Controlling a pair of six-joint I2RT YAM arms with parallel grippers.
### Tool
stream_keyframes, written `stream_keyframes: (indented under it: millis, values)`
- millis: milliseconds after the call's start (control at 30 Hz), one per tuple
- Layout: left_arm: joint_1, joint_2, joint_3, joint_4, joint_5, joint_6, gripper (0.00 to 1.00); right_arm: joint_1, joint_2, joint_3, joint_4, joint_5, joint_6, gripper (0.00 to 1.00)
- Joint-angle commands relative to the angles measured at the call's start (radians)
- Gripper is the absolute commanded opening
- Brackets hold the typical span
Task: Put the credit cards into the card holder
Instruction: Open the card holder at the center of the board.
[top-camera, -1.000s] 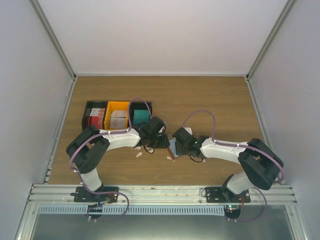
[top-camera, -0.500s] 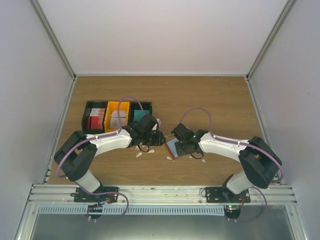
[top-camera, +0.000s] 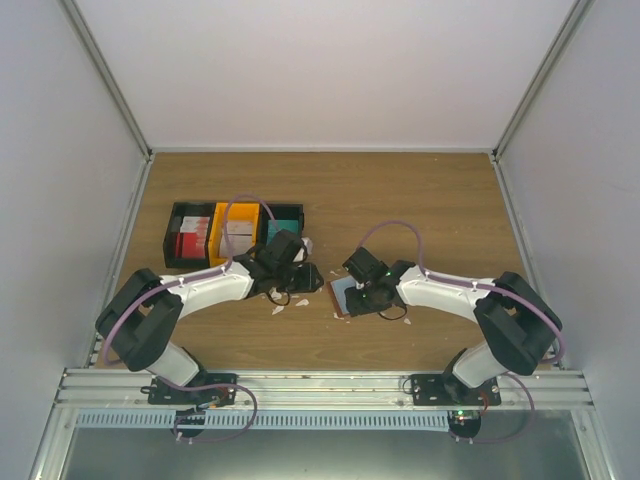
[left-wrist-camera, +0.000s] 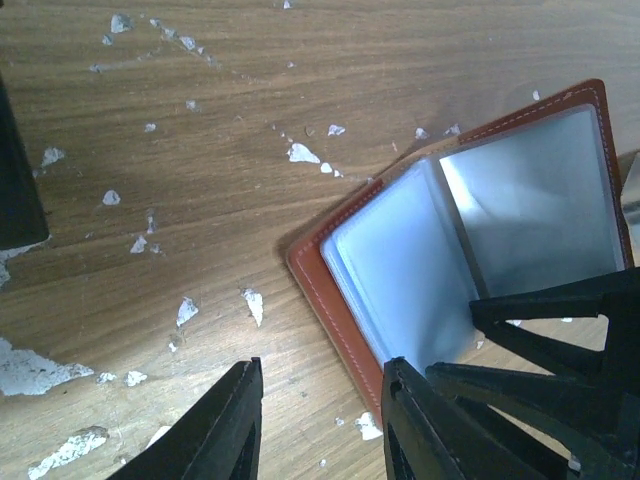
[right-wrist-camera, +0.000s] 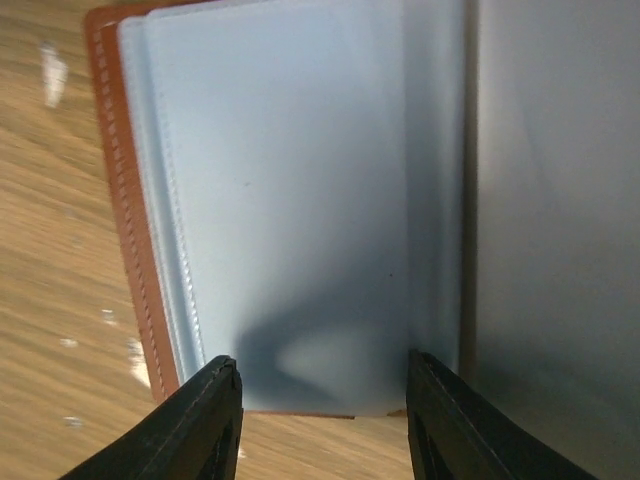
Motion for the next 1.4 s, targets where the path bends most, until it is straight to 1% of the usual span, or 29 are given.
stream_keyframes:
  millis: [0, 100, 233, 400, 533, 667, 767, 900, 967, 1100, 1200, 1267, 1367]
  values:
    - [0.007, -0.031, -0.029, 0.055, 0.027, 0.014, 0.35, -0.004, -0.005, -0.013, 0.086, -0.128, 0.127, 0.47]
    - [0.007, -0.031, -0.042, 0.081, 0.055, 0.008, 0.36, -0.004, -0.008, 0.015, 0.111, -0.117, 0.188, 0.48]
    - [0.007, 0.0, -0.044, 0.128, 0.121, 0.0, 0.36, -0.004, -0.01, 0.092, 0.049, 0.001, 0.196, 0.48]
    - [0.007, 0.037, -0.023, 0.168, 0.17, -0.005, 0.34, -0.004, 0.003, 0.151, -0.043, 0.138, 0.092, 0.47]
    - [0.008, 0.035, -0.011, 0.15, 0.133, -0.011, 0.33, -0.004, 0.054, 0.152, -0.081, 0.194, 0.006, 0.47]
    - [0.016, 0.004, 0.006, 0.077, 0.048, -0.002, 0.33, -0.002, 0.105, 0.143, -0.081, 0.206, -0.041, 0.55]
    - [0.031, -0.031, 0.018, 0.029, -0.009, 0.014, 0.33, 0.005, 0.134, 0.14, -0.087, 0.218, -0.055, 0.64]
    - [0.063, -0.07, 0.044, -0.026, -0.05, 0.046, 0.34, 0.015, 0.162, 0.124, -0.08, 0.231, -0.062, 0.77]
    - [0.082, -0.081, 0.066, -0.049, -0.061, 0.065, 0.35, 0.017, 0.176, 0.111, -0.076, 0.241, -0.055, 0.8]
    - [0.123, -0.079, 0.118, -0.078, -0.063, 0.101, 0.37, 0.019, 0.218, 0.071, -0.049, 0.234, -0.043, 0.81]
    - [0.159, -0.067, 0.153, -0.098, -0.063, 0.127, 0.4, 0.019, 0.241, 0.03, -0.017, 0.181, -0.029, 0.81]
    - [0.183, -0.053, 0.174, -0.114, -0.06, 0.142, 0.41, 0.019, 0.231, 0.02, -0.007, 0.155, -0.026, 0.81]
    - [0.214, -0.027, 0.205, -0.136, -0.07, 0.165, 0.42, 0.014, 0.176, 0.059, -0.031, 0.174, -0.023, 0.81]
